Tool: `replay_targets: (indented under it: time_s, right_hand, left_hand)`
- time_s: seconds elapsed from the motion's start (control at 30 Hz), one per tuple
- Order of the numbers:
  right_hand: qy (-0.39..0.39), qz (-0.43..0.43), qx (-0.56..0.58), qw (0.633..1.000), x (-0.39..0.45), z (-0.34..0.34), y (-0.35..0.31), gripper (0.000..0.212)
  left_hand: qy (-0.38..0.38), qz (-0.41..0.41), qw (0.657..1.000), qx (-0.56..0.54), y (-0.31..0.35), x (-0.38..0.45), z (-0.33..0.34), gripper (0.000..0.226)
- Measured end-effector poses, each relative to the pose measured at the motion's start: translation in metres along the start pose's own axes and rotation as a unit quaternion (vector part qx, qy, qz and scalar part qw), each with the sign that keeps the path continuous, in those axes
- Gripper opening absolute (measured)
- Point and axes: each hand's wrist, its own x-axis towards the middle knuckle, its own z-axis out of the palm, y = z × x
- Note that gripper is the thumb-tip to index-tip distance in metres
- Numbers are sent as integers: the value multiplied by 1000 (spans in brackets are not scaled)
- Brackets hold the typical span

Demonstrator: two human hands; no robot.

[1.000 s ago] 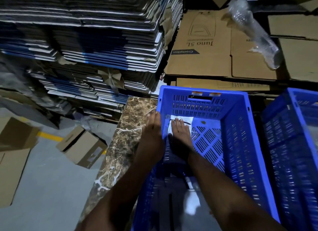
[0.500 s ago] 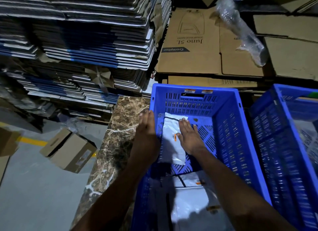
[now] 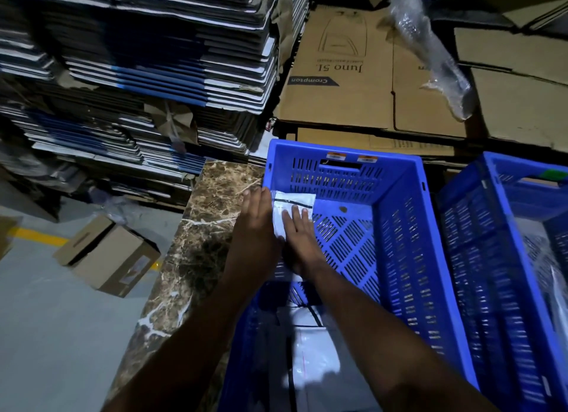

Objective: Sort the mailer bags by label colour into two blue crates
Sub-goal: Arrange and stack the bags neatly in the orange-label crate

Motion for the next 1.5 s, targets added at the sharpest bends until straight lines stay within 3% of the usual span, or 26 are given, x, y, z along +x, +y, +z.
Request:
replay_targets:
  time_s: [0.33, 0.43, 0.57, 0.63, 0.77, 0.87, 0.93, 1.0, 1.07, 1.2, 1.3, 1.4, 1.5]
  right_hand:
    - [-35, 93, -167, 981, 4, -6, -15, 71]
    - [-49, 101, -147, 983, 2, -2, -8, 70]
    - [-110, 104, -90, 984, 9, -18, -6, 69]
    - [-122, 87, -63, 987, 0, -34, -2, 70]
    - [-30, 45, 27, 998, -52, -66, 8, 64]
    - [-78, 28, 12, 996, -108, -89, 3, 26]
    - [-130, 21, 37, 991, -150, -101, -2, 20]
    - [-218, -3, 40, 975, -190, -111, -10, 40]
    - [-256, -28, 1, 966, -213, -113, -17, 59]
    - [-172, -5, -15, 985, -219, -120, -21, 45]
    - [-113, 24, 72, 991, -218, -132, -9, 47]
    - [21, 31, 209, 977, -219, -150, -6, 44]
    - [173, 80, 309, 932, -214, -153, -13, 45]
  left_hand:
    - [-3, -20, 999, 50, 10, 1, -7, 85]
    - [-3, -14, 998, 55, 7, -2, -6, 86]
    - [39, 35, 996, 78, 4, -6, -7, 61]
    - [62, 29, 991, 116, 2, -3, -8, 61]
    - [51, -21, 988, 144, 5, -4, -11, 59]
    - [41, -39, 985, 162, 10, -6, -14, 56]
    - [52, -33, 984, 165, 13, -8, -17, 52]
    - [70, -10, 986, 152, 16, -10, -19, 43]
    - [94, 28, 986, 136, 17, -12, -20, 36]
    - [104, 112, 983, 98, 24, -19, -24, 25]
    - [45, 151, 986, 59, 23, -29, -23, 24]
    - [-9, 81, 992, -93, 30, -47, -27, 26]
    - [23, -19, 975, -221, 42, -66, -30, 39]
